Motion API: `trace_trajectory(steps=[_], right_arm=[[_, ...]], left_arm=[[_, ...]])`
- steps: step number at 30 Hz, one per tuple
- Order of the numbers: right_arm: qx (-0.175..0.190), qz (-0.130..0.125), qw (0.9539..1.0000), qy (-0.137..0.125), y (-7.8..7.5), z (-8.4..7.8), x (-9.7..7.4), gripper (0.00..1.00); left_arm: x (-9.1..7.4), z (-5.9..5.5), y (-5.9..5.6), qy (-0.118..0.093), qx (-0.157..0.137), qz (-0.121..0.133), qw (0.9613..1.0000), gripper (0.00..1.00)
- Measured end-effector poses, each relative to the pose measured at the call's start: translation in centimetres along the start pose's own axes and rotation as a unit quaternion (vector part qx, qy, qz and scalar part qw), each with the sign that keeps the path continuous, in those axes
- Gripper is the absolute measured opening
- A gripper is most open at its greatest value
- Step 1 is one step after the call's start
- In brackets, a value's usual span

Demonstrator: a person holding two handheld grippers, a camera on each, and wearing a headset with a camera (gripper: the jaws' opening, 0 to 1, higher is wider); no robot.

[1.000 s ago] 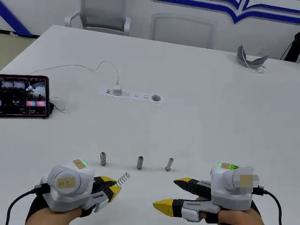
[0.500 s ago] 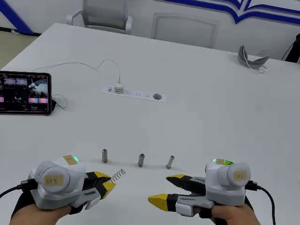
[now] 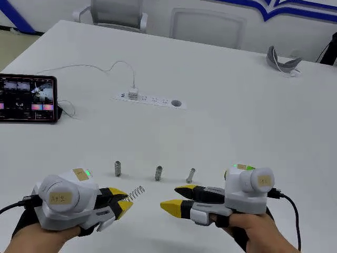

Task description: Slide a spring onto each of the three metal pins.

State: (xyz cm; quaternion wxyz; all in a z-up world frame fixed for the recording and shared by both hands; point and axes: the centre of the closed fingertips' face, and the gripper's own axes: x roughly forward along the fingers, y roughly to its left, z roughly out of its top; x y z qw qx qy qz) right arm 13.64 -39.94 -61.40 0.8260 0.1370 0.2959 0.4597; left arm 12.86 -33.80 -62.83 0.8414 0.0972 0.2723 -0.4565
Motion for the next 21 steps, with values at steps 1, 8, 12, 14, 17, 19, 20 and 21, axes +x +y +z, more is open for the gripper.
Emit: trace_trajectory(steps=[1,8,12,14,17,19,20,21], right_arm=[[0.001,0.002,1.0000,-0.001,0.1,0.1,0.1,0.37],[0.011,0.022,0.9997,0.001,0.9,-0.1,0.9,0.35],[0.014,0.024,0.9996,0.004,1.0,-0.3,0.9,0.33],[0.016,0.028,0.9995,0.005,1.1,-0.4,0.8,0.32],[0.022,0.036,0.9991,0.004,1.3,-0.4,0.7,0.28],[0.024,0.037,0.9990,0.005,1.3,-0.4,0.7,0.28],[0.022,0.036,0.9991,0.006,1.4,-0.5,0.7,0.27],[0.021,0.038,0.9990,0.005,1.5,-0.4,0.7,0.25]], left_arm=[[0.1,0.1,-0.2,0.000,0.001,-0.003,1.0000,0.10],[1.0,1.3,-2.4,-0.007,0.013,-0.031,0.9994,0.10],[1.4,1.5,-3.0,-0.006,0.028,-0.039,0.9988,0.10],[1.5,1.7,-3.2,-0.006,0.029,-0.044,0.9986,0.10],[1.6,2.0,-3.4,-0.007,0.035,-0.048,0.9982,0.10],[1.7,2.2,-3.4,-0.008,0.038,-0.050,0.9980,0.10],[1.8,2.2,-3.4,-0.008,0.037,-0.053,0.9979,0.10],[1.9,2.1,-3.4,-0.007,0.035,-0.055,0.9979,0.10]])
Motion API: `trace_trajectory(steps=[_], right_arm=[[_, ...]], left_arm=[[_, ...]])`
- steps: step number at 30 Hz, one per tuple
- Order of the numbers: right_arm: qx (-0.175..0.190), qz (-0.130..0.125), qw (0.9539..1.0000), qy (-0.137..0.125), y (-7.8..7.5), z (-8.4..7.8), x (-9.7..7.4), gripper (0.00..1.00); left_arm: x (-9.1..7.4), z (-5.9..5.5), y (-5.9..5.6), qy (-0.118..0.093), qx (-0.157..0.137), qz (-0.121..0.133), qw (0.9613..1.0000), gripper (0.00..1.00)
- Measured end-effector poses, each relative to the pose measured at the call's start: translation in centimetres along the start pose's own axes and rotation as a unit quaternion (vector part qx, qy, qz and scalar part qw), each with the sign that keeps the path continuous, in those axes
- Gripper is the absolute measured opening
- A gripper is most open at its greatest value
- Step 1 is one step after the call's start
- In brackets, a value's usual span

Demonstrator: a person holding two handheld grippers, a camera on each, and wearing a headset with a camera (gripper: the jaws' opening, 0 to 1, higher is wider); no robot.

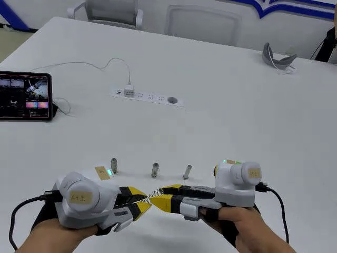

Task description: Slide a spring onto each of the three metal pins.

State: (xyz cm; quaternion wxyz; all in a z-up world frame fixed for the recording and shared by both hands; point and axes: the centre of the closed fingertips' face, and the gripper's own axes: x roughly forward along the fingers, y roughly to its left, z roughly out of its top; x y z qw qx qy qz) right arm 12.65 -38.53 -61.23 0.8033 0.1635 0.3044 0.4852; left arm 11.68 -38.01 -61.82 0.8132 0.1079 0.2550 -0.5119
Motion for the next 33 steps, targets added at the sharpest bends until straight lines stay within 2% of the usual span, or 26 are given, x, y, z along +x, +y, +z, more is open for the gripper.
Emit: trace_trajectory(steps=[7,13,18,21,26,31,32,33], right_arm=[[0.000,0.002,1.0000,-0.008,0.2,0.7,-0.3,0.20],[-0.011,0.011,0.9999,0.001,0.6,0.8,-0.4,0.14],[-0.028,0.024,0.9992,0.017,1.3,1.1,-0.6,0.12],[-0.060,0.026,0.9970,0.043,1.3,1.1,-0.9,0.12],[-0.118,0.028,0.9881,0.094,1.6,1.2,-1.4,0.12],[-0.178,0.031,0.9726,0.146,1.7,1.0,-1.8,0.12],[-0.194,0.031,0.9671,0.162,1.7,0.9,-1.9,0.12],[-0.204,0.032,0.9636,0.170,1.7,0.9,-1.9,0.12]], left_arm=[[0.1,-0.1,-0.2,0.003,0.009,-0.005,0.9999,0.10],[0.3,-0.3,-0.5,0.008,0.016,-0.013,0.9998,0.10],[0.6,-0.1,-0.7,0.008,0.023,-0.020,0.9995,0.10],[0.9,0.1,-0.8,0.007,0.026,-0.024,0.9993,0.10],[1.3,0.6,-1.2,0.006,0.036,-0.034,0.9988,0.09],[1.8,1.1,-1.6,0.007,0.047,-0.044,0.9979,0.09],[1.9,1.2,-1.7,0.007,0.050,-0.046,0.9977,0.09],[1.9,1.3,-1.7,0.007,0.051,-0.047,0.9976,0.09]])
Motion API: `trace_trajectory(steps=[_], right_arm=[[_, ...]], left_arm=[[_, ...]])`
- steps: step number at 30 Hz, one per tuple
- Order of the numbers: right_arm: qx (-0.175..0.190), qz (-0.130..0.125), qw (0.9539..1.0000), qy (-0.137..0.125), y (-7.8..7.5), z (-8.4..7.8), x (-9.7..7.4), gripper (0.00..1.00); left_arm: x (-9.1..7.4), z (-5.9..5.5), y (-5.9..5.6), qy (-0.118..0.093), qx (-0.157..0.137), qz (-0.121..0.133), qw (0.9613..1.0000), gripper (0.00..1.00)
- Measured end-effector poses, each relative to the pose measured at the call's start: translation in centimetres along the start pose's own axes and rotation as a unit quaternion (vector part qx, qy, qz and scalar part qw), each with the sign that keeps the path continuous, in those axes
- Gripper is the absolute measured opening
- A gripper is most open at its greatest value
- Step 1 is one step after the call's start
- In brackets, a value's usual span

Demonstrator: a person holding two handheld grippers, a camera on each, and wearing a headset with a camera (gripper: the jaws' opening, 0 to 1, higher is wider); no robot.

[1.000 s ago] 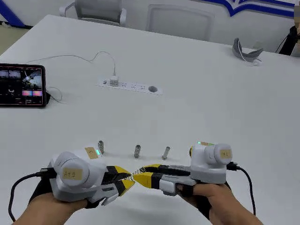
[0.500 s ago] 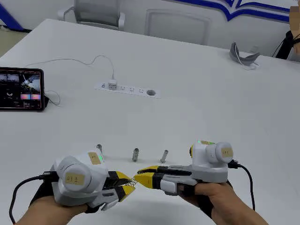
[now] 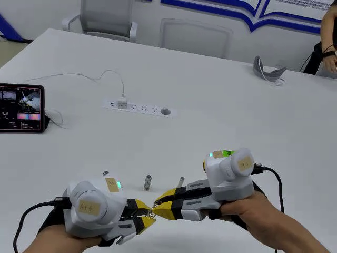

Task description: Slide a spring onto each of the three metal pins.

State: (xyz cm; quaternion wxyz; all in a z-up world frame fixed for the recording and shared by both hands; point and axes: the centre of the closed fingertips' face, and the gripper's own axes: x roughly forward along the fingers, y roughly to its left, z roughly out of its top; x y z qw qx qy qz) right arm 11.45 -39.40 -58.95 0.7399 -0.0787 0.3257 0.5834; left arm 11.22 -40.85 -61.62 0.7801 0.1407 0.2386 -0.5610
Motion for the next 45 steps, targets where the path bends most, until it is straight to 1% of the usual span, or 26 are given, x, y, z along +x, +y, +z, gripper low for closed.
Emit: trace_trajectory(steps=[3,5,6,9,12,15,17,18,20,23,25,27,28,29,31,35,36,38,45], right_arm=[[-0.033,0.010,0.9989,0.032,0.2,-0.1,-0.2,0.12],[-0.056,0.012,0.9968,0.056,0.0,-0.4,-0.3,0.12],[-0.070,0.013,0.9949,0.072,0.0,-0.8,-0.3,0.12],[-0.076,0.022,0.9939,0.076,0.3,-0.9,0.0,0.12],[-0.090,0.032,0.9912,0.091,0.6,-1.2,0.3,0.12],[-0.103,0.038,0.9879,0.109,0.8,-1.8,0.5,0.13],[-0.108,0.039,0.9868,0.114,0.9,-1.9,0.6,0.13],[-0.109,0.039,0.9866,0.115,0.8,-2.0,0.6,0.13],[-0.112,0.040,0.9862,0.115,0.9,-2.0,0.6,0.12],[-0.111,0.036,0.9870,0.110,0.7,-2.1,0.5,0.12],[-0.109,0.031,0.9879,0.106,0.5,-2.3,0.4,0.12],[-0.101,0.026,0.9898,0.097,0.4,-2.3,0.1,0.12],[-0.094,0.027,0.9910,0.091,0.5,-2.3,0.0,0.12],[-0.077,0.025,0.9936,0.078,0.4,-2.3,-0.2,0.12],[-0.067,0.019,0.9954,0.066,0.1,-2.4,-0.6,0.12],[-0.056,0.010,0.9965,0.061,-0.2,-3.0,-1.4,0.12],[-0.054,0.007,0.9968,0.058,-0.2,-3.1,-1.7,0.12],[-0.050,0.001,0.9972,0.055,-0.4,-3.3,-2.0,0.12],[-0.031,-0.019,0.9981,0.051,-1.3,-4.5,-3.3,0.12]], left_arm=[[0.2,0.4,-0.1,-0.001,0.007,-0.005,1.0000,0.09],[0.3,0.5,-0.2,0.001,0.016,-0.006,0.9999,0.10],[0.3,0.5,-0.2,0.002,0.019,-0.008,0.9998,0.10],[0.5,0.3,-0.4,0.004,0.020,-0.015,0.9997,0.10],[0.5,0.3,-0.8,0.003,0.028,-0.020,0.9994,0.10],[0.4,0.4,-1.0,0.000,0.030,-0.024,0.9993,0.10],[0.5,0.3,-1.1,0.005,0.039,-0.025,0.9989,0.10],[0.6,0.2,-1.1,0.005,0.042,-0.025,0.9988,0.10],[0.5,0.2,-1.2,0.002,0.038,-0.026,0.9990,0.10],[0.5,0.1,-1.0,-0.005,0.033,-0.023,0.9992,0.11],[0.6,0.1,-1.0,-0.009,0.027,-0.021,0.9994,0.11],[0.6,0.0,-1.0,-0.006,0.026,-0.018,0.9995,0.12],[0.7,-0.2,-1.0,-0.004,0.025,-0.016,0.9995,0.14],[0.7,-0.5,-0.9,0.000,0.025,-0.012,0.9996,0.16],[0.8,-1.0,-0.8,0.004,0.019,-0.010,0.9998,0.19],[0.6,-1.6,-0.5,0.005,0.011,-0.001,0.9999,0.19],[0.5,-1.8,-0.3,0.008,0.013,0.005,0.9999,0.19],[0.4,-2.1,-0.1,0.011,0.011,0.008,0.9998,0.20],[-0.4,-2.9,1.0,0.008,-0.010,0.029,0.9995,0.22]])
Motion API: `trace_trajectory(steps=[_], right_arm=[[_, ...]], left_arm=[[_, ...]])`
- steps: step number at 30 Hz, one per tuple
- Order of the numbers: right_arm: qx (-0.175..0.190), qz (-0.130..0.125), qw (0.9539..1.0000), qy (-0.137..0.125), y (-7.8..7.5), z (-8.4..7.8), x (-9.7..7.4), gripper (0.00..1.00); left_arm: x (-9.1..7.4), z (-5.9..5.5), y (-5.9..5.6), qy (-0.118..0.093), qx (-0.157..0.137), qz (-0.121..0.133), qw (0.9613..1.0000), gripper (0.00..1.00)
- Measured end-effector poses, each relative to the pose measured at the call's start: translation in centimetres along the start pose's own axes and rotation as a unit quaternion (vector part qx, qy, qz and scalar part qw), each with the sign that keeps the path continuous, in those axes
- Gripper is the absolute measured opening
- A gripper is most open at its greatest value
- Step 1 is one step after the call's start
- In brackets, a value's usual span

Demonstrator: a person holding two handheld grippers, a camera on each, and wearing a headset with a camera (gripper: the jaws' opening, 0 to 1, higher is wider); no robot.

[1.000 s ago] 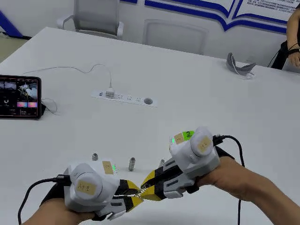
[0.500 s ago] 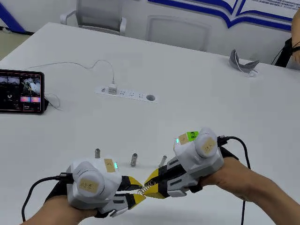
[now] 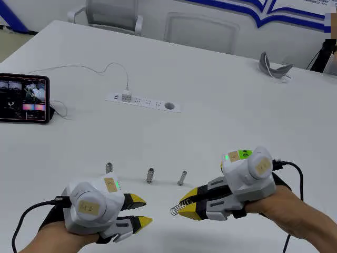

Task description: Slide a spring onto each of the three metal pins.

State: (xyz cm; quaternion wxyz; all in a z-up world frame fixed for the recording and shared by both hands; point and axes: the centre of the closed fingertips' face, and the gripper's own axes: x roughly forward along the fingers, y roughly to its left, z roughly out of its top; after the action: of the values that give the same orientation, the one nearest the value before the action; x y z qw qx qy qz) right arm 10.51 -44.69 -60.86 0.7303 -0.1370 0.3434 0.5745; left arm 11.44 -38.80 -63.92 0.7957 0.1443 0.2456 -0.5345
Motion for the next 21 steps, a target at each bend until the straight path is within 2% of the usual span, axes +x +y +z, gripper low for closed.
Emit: trace_trajectory(steps=[8,13,21], right_arm=[[0.010,-0.021,0.9997,0.005,-1.4,-1.3,-1.2,0.12],[0.014,-0.028,0.9994,0.017,-2.3,-2.1,-1.8,0.12],[0.013,-0.036,0.9990,0.024,-3.9,-2.6,-2.2,0.12]], left_arm=[[-1.2,-0.6,1.8,-0.011,-0.037,0.034,0.9987,0.26],[-2.1,-0.9,3.2,-0.022,-0.064,0.062,0.9958,0.29],[-3.5,-2.3,4.9,-0.020,-0.088,0.097,0.9911,0.37]])
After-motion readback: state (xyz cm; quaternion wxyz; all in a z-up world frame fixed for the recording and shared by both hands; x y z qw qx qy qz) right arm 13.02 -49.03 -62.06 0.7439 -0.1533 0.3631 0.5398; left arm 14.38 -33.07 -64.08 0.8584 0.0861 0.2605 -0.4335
